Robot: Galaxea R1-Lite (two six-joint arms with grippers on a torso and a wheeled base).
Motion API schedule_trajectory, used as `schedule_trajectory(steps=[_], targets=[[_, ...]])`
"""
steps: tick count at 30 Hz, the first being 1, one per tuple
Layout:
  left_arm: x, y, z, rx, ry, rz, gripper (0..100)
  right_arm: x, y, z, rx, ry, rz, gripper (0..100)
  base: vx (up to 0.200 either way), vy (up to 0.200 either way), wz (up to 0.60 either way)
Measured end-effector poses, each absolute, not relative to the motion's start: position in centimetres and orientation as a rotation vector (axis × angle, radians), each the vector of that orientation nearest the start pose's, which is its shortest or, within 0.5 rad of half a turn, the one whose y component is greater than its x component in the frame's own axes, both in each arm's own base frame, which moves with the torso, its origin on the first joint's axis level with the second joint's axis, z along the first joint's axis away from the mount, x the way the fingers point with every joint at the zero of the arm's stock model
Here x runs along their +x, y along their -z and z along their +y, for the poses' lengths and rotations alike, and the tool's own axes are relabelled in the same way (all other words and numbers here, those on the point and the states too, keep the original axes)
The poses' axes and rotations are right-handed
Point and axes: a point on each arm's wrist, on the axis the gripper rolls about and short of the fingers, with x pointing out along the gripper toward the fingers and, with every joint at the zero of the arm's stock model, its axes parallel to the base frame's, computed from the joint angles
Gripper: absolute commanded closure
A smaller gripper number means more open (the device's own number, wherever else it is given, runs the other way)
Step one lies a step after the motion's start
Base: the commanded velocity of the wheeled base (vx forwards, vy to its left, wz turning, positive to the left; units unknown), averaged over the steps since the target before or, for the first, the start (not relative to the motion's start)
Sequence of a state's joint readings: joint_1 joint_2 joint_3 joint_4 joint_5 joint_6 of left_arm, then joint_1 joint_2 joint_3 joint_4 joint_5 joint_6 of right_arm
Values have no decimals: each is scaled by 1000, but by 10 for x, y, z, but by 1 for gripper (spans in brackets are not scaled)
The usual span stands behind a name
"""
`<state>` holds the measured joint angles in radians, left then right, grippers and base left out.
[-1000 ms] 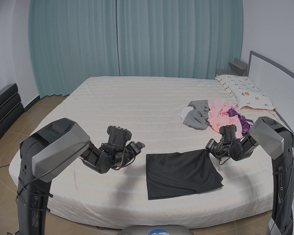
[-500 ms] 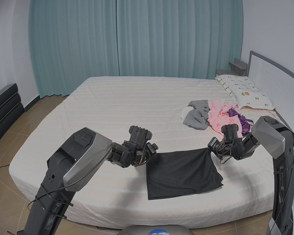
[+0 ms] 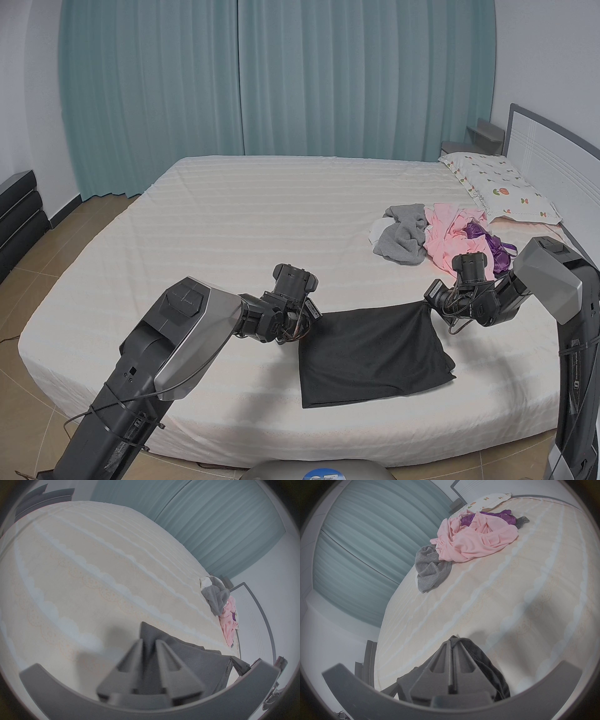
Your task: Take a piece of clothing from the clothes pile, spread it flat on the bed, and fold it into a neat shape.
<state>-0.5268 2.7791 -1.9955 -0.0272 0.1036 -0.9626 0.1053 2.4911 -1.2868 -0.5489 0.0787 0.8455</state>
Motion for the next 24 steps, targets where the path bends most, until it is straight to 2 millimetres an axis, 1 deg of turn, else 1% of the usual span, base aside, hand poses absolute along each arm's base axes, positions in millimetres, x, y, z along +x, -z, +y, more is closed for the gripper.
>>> schedule_trajectory(steps=[9, 15, 19, 24], targets=[[465, 36, -259, -678, -30, 817, 100, 452, 16, 50, 801, 108, 685, 100, 0, 0, 0], [474, 31, -244, -692, -77, 778, 100, 456, 15, 50, 797, 100, 672, 100, 0, 0, 0], [479, 25, -234, -701, -90, 763, 100, 461, 19, 51, 776, 102, 664, 100, 0, 0, 0], [481, 24, -230, -697, -93, 759, 100, 466, 27, 55, 743, 104, 658, 100, 0, 0, 0]])
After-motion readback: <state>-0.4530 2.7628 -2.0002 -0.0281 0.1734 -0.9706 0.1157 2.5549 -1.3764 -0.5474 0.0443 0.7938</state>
